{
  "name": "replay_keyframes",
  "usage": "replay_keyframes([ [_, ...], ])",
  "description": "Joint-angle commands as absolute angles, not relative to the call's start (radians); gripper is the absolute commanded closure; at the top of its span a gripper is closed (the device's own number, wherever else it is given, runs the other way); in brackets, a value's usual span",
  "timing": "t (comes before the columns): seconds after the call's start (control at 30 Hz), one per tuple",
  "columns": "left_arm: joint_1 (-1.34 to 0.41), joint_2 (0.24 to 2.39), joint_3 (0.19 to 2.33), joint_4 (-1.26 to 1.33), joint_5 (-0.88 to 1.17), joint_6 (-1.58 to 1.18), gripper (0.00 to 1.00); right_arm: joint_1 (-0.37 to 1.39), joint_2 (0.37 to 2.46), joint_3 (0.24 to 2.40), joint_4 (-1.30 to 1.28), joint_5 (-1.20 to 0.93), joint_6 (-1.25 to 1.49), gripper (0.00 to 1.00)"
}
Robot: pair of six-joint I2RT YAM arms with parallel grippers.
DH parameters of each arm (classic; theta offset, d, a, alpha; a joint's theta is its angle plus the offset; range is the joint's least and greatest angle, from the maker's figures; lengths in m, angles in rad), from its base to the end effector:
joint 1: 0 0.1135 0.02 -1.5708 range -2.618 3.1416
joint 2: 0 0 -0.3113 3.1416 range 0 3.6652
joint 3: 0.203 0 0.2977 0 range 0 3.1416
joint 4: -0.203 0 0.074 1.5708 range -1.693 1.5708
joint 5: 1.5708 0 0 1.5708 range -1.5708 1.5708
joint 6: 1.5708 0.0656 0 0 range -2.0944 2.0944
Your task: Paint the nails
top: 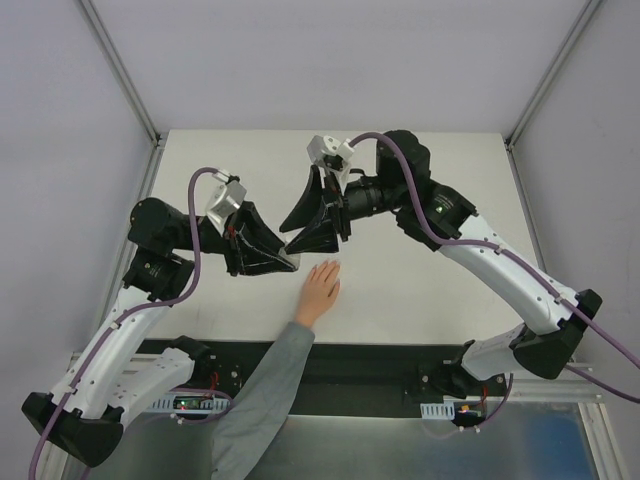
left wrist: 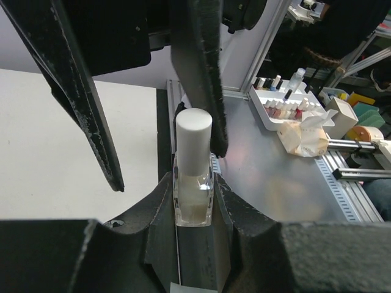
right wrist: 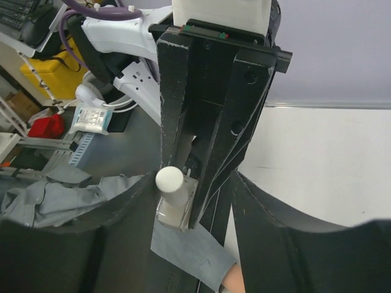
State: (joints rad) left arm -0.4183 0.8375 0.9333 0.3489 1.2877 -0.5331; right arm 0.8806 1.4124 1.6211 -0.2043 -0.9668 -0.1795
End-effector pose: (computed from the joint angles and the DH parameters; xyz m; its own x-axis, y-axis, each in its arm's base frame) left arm 0.1384 -0.1305 0.4721 -0.1216 -0.1013 -0.9874 0.9797 -0.1722 -0.1030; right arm 0.1844 0.3081 0.5405 0.1745 0.0521 -0.9833 -0.9460 -0.2681 -0.1821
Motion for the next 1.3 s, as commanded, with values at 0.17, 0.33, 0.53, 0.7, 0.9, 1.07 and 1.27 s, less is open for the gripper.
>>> replay_keyframes([
  [0.17,-0.42,0.839,0.946,0.404,1.293,-0.54,1.0,0.862,1.417,1.628,-0.068,-1.095,-0.094,0.9],
  [0.33,-0.419,0.839,1.02,0.16,1.047,-0.324,1.0,0.864,1.344,1.508,-0.075,-0.964,-0.112,0.99],
  [0.53,-0.419,0.868,1.028,0.1,0.619,-0.229,1.0,1.087,1.264,1.454,-0.253,0.288,-0.233,0.99],
  [0.7,-0.419,0.897,1.035,0.08,0.434,-0.178,1.0,1.436,1.416,1.592,-0.229,1.172,-0.253,0.99],
  [0.9,-0.42,0.888,1.02,0.074,0.514,-0.212,1.0,1.434,1.499,1.703,-0.265,1.031,-0.253,0.84],
  [1.07,-0.42,0.841,0.983,0.045,0.653,-0.216,1.0,1.411,1.445,1.698,-0.265,0.752,-0.331,0.47],
  [1.27,-0.419,0.879,1.009,0.012,1.072,-0.202,1.0,1.258,1.35,1.7,-0.4,0.122,-0.325,0.24],
])
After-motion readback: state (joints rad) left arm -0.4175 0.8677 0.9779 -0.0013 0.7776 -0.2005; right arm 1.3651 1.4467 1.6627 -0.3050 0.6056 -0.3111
